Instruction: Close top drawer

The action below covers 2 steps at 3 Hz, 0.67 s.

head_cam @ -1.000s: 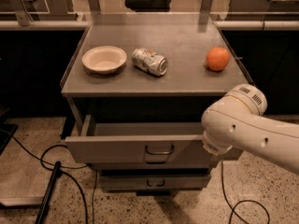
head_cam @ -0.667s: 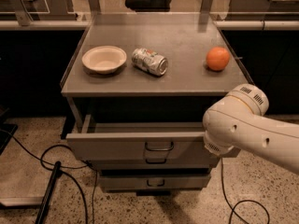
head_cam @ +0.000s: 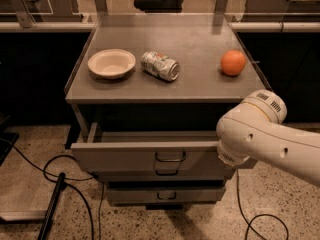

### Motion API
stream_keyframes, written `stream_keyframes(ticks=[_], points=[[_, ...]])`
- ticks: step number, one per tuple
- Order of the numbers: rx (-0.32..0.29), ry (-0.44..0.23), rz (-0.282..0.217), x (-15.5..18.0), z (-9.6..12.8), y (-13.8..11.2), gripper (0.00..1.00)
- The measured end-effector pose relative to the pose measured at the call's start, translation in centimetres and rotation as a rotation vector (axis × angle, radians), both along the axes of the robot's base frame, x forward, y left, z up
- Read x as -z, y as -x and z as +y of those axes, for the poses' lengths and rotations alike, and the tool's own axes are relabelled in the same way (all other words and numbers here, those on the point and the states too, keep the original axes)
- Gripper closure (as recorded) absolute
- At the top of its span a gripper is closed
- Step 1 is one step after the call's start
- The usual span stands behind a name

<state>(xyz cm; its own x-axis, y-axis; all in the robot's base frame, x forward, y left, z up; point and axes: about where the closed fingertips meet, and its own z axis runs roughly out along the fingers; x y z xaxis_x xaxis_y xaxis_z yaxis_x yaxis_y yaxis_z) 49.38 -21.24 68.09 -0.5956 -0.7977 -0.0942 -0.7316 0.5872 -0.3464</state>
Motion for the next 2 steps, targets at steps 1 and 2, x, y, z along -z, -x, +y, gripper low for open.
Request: stream_keyframes(ticks=[1, 2], points=[[0.000, 0.000, 0.000, 0.00, 0.00, 0.00, 0.10], [0.000, 0.000, 0.000, -0.01, 0.00, 0.00, 0.00]])
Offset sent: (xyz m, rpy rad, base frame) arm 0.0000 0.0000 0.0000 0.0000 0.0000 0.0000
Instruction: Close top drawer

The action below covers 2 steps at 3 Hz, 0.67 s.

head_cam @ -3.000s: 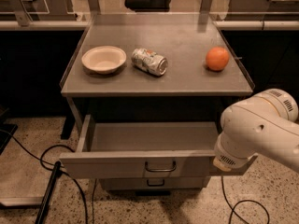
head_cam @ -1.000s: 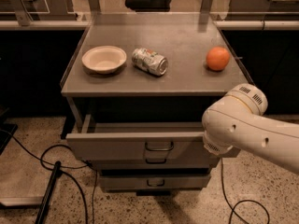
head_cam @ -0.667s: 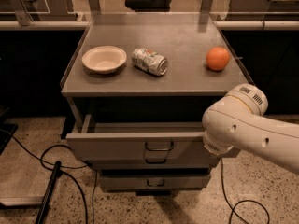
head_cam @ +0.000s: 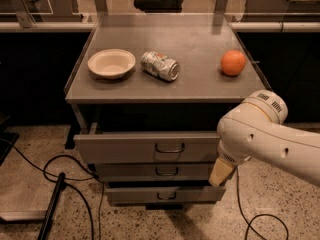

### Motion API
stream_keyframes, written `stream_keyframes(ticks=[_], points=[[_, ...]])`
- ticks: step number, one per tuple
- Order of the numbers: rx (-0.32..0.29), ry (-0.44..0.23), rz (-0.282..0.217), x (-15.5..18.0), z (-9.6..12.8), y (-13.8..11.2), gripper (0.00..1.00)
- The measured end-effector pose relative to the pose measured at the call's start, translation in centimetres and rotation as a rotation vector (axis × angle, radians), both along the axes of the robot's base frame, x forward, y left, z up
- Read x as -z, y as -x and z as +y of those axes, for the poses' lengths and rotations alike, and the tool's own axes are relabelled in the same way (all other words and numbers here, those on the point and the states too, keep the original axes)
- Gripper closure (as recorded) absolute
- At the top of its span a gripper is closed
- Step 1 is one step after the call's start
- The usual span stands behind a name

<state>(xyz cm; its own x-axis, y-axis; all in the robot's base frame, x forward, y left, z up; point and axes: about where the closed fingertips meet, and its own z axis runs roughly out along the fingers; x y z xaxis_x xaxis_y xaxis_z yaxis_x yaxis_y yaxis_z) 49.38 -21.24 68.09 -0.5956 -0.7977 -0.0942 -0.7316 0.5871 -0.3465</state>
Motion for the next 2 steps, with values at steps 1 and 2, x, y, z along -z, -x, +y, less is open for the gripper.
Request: stream_keyframes(ticks=[1, 2], points=[[0.000, 0.000, 0.000, 0.00, 0.00, 0.00, 0.00], [0.000, 0.000, 0.000, 0.00, 0.00, 0.00, 0.16]])
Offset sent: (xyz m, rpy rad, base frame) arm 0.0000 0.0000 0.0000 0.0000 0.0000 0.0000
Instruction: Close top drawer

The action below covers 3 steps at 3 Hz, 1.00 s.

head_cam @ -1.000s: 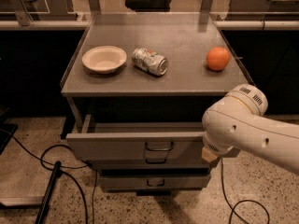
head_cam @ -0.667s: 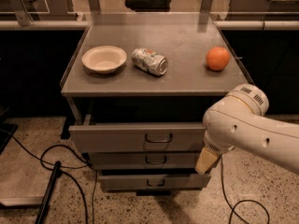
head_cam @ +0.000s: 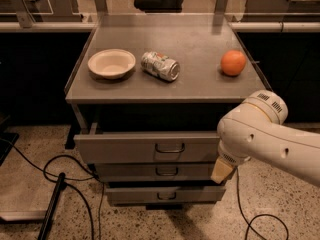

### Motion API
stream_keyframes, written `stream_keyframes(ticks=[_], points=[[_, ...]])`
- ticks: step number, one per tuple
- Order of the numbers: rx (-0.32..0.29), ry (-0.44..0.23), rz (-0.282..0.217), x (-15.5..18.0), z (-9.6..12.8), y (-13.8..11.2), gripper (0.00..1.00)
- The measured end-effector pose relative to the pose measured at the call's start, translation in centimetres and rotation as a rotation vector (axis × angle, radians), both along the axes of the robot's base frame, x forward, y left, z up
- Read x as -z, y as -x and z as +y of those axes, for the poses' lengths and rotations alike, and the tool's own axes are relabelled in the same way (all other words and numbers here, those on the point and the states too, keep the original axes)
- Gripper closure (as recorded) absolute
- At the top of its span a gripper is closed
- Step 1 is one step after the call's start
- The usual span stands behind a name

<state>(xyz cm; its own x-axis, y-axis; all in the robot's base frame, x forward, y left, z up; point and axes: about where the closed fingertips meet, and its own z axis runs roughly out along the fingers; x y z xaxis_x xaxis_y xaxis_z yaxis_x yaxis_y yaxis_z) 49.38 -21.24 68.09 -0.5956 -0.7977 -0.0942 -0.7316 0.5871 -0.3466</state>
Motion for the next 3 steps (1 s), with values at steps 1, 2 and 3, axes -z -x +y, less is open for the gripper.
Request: stream_keyframes(ticks=[1, 2, 3], points=[[0.000, 0.000, 0.000, 0.00, 0.00, 0.00, 0.39], [0.000, 0.000, 0.000, 0.00, 0.00, 0.00, 0.61], [0.012, 0.026, -0.025, 0.13, -0.09, -0.70, 0.85]])
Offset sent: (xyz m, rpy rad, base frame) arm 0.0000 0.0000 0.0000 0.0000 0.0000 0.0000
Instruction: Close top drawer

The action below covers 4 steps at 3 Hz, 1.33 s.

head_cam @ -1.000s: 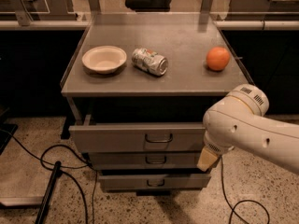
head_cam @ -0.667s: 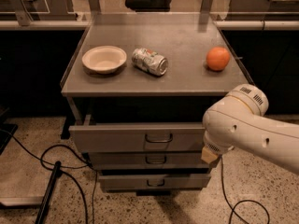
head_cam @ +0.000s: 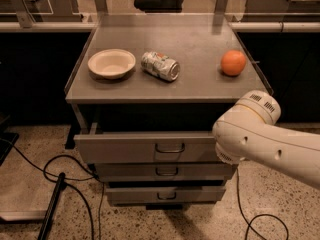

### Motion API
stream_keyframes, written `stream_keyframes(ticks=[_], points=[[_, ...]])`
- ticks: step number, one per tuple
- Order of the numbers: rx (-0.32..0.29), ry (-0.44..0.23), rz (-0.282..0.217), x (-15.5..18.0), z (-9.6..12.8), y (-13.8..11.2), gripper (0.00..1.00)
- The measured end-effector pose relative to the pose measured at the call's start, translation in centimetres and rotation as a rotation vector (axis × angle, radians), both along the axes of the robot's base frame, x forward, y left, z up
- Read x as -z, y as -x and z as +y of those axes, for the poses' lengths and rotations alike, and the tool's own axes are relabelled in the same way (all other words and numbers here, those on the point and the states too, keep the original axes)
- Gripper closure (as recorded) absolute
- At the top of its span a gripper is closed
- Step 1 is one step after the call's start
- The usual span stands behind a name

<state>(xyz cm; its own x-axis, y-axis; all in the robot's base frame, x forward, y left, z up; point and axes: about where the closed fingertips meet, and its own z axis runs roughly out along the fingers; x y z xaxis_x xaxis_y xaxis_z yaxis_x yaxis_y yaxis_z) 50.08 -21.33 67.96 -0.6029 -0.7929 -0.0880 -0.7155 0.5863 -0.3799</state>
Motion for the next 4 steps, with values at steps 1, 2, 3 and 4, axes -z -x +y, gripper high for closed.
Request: stream_keyframes(ticks=[1, 2, 3, 4], points=[[0.013, 0.041, -0.035, 0.7, 0.2, -2.1, 1.00], [0.033, 0.073, -0.048, 1.4, 0.1, -4.9, 1.00], [0.033, 0.073, -0.048, 1.4, 0.1, -4.8, 1.00], [0.033, 0.073, -0.048, 1.4, 0.1, -4.8, 0.81]])
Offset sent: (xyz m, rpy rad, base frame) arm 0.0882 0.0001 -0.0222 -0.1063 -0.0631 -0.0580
